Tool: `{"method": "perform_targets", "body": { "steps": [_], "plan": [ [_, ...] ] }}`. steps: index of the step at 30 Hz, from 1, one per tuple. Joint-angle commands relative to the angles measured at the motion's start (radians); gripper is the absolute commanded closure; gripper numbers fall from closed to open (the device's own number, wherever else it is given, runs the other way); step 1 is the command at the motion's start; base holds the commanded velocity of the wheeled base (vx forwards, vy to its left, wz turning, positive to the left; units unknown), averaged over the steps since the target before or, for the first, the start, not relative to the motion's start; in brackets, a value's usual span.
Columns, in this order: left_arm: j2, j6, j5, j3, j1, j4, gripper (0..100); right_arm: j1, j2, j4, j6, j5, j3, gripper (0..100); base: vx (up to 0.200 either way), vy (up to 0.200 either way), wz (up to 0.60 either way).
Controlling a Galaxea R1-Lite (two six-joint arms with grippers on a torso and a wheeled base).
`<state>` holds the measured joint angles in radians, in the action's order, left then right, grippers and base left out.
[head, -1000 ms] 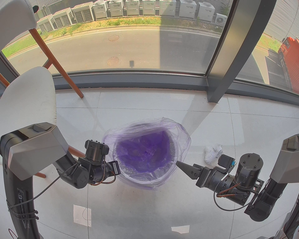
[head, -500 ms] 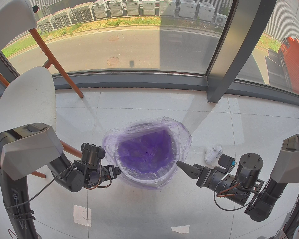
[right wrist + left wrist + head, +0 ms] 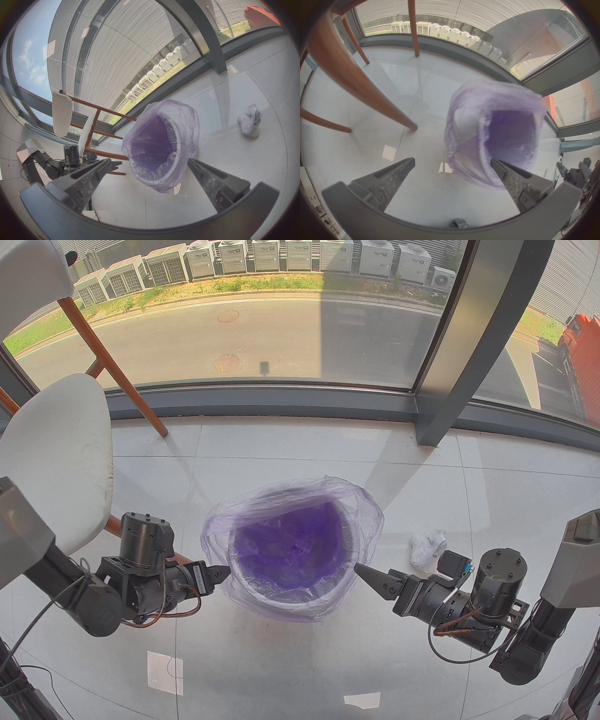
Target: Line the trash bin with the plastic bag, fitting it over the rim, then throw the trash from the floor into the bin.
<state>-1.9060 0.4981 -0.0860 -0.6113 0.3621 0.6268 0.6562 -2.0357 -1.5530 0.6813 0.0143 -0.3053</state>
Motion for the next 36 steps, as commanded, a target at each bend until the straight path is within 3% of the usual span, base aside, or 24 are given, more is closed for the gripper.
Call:
{"method": "perform_targets", "body": {
  "steps": [1, 7, 12, 15, 16, 17, 18, 20, 26, 30, 36],
  "plan": [
    [0.137, -0.003, 0.006, 0.021, 0.031, -0.004, 0, 0.002, -0.012, -0.004, -0.002, 0.000, -0.001, 0, 0.000, 0.000, 0.00],
    [0.191, -0.004, 0.011, 0.005, 0.120, -0.004, 0, 0.002, -0.020, -0.004, 0.000, 0.000, 0.000, 0, 0.000, 0.000, 0.00],
    [0.209, -0.023, 0.012, -0.085, 0.181, -0.042, 0, 0.000, -0.020, -0.004, 0.000, -0.004, 0.002, 0, 0.000, 0.000, 0.00],
    [0.211, -0.107, 0.032, -0.143, 0.186, -0.118, 0, 0.000, -0.021, -0.004, 0.001, -0.011, 0.002, 0, 0.000, 0.000, 0.00],
    [0.211, -0.200, 0.068, -0.176, 0.181, -0.170, 0, 0.000, -0.023, -0.004, 0.003, -0.017, 0.002, 0, 0.000, 0.000, 0.00],
    [0.211, -0.210, 0.072, -0.179, 0.181, -0.174, 0, 0.000, -0.023, -0.004, 0.004, -0.019, 0.003, 0, 0.000, 0.000, 0.00],
    [0.208, -0.323, 0.109, -0.206, 0.173, -0.206, 0, 0.000, -0.031, -0.004, 0.004, -0.025, 0.002, 0, 0.000, 0.000, 0.00],
    [0.200, -0.438, 0.138, -0.232, 0.156, -0.216, 0, 0.002, -0.034, -0.004, 0.004, -0.031, 0.002, 0, 0.000, 0.000, 0.00],
    [0.100, -0.549, 0.193, -0.341, 0.135, -0.208, 0, 0.002, -0.029, -0.006, 0.004, -0.034, 0.002, 0, 0.000, 0.000, 0.00],
    [0.031, -0.696, 0.218, -0.407, 0.138, -0.203, 0, 0.002, -0.027, -0.006, 0.006, -0.051, 0.000, 0, 0.000, 0.000, 0.00],
    [-0.012, -0.817, 0.273, -0.430, 0.127, -0.203, 0, -0.001, -0.023, -0.006, 0.004, -0.053, -0.003, 0, 0.000, 0.000, 0.00]
  ]
}}
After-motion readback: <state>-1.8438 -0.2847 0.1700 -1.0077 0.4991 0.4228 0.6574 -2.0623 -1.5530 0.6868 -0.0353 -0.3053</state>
